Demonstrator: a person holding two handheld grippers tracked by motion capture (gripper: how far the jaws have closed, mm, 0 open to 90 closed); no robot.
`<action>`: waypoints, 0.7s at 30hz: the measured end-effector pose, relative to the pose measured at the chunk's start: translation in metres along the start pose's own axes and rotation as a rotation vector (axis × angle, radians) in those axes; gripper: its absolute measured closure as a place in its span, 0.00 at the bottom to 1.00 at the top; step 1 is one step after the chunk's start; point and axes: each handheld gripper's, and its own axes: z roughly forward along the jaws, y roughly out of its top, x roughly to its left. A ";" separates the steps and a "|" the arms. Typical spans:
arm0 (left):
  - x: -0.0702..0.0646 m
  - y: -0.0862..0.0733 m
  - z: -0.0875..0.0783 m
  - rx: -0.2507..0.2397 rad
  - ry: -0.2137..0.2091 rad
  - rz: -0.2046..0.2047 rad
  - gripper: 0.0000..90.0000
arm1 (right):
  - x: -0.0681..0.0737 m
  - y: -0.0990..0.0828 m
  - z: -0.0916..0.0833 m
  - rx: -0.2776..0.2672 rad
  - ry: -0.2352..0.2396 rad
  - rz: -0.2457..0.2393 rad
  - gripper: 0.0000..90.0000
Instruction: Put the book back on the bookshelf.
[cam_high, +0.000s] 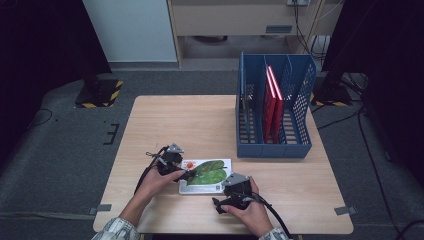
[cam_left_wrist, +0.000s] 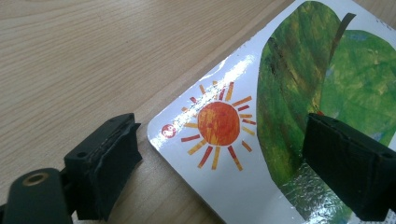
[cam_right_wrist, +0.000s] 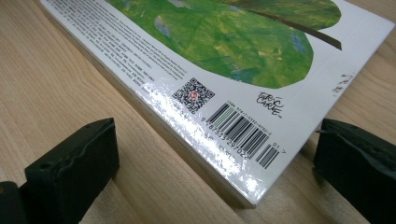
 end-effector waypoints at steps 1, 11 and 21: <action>0.000 -0.001 0.000 -0.003 0.000 0.001 0.12 | 0.001 0.000 0.000 0.003 0.002 -0.002 0.00; 0.005 -0.002 0.001 -0.048 -0.024 -0.011 0.13 | 0.003 0.001 0.000 0.005 0.012 -0.014 0.00; -0.001 -0.001 0.001 -0.057 0.027 -0.054 0.20 | 0.003 0.001 0.000 0.007 0.013 -0.013 0.00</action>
